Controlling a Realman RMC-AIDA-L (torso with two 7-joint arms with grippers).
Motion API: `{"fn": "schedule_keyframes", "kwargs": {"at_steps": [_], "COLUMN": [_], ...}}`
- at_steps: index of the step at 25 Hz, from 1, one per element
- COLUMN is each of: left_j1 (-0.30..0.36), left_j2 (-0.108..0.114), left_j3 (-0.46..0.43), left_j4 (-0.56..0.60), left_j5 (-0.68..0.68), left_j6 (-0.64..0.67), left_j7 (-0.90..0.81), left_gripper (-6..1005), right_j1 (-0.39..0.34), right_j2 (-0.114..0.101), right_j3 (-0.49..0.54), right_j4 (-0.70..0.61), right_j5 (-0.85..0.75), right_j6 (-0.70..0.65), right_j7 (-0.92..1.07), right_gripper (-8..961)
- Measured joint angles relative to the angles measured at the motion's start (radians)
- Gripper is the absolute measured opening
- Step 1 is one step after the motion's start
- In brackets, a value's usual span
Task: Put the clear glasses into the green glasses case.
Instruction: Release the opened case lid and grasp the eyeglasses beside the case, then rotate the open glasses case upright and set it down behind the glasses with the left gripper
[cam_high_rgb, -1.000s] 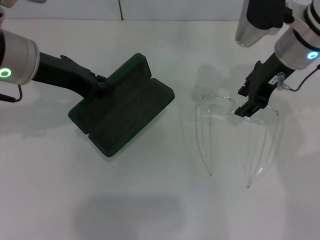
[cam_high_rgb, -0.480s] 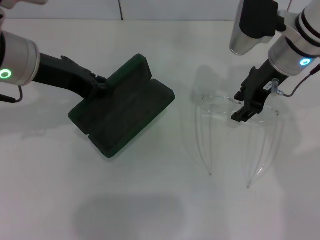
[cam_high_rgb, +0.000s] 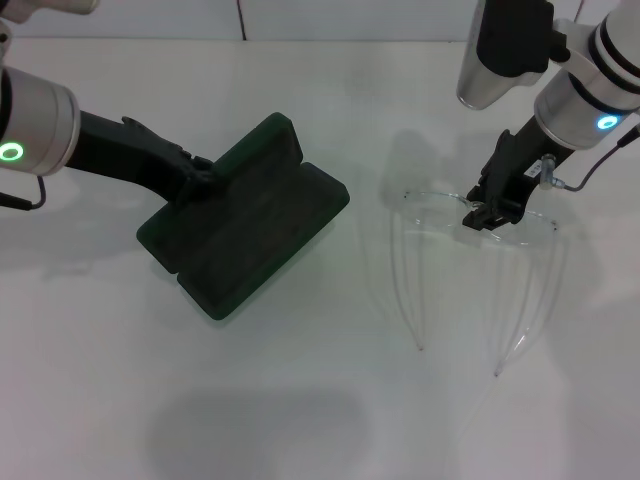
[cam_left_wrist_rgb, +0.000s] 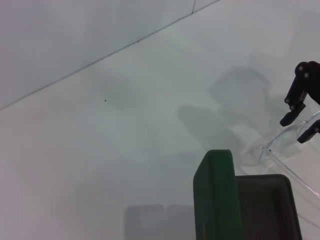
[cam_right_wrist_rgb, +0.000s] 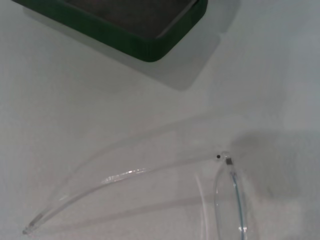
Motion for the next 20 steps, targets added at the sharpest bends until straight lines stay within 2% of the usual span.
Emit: {"fn": "schedule_keyframes", "kwargs": {"at_steps": [4, 12, 20], "left_j1": [0.001, 0.011, 0.032], "left_j2": [0.0, 0.0, 0.001], "left_j3": [0.0, 0.0, 0.0], "left_j4": [0.0, 0.0, 0.009], "left_j5": [0.0, 0.001, -0.011], "left_j6": [0.0, 0.0, 0.003], "left_j7": [0.0, 0.002, 0.023], "left_gripper": [214, 214, 214], "right_j1": [-0.001, -0.001, -0.021], "right_j2": [0.0, 0.001, 0.002], "right_j3": [0.0, 0.0, 0.003], "right_j4": [0.0, 0.01, -0.041], "right_j5": [0.0, 0.0, 0.0], "right_j6": [0.0, -0.005, -0.031], "right_j7": [0.0, 0.002, 0.037], "right_gripper": [288, 250, 127]}}
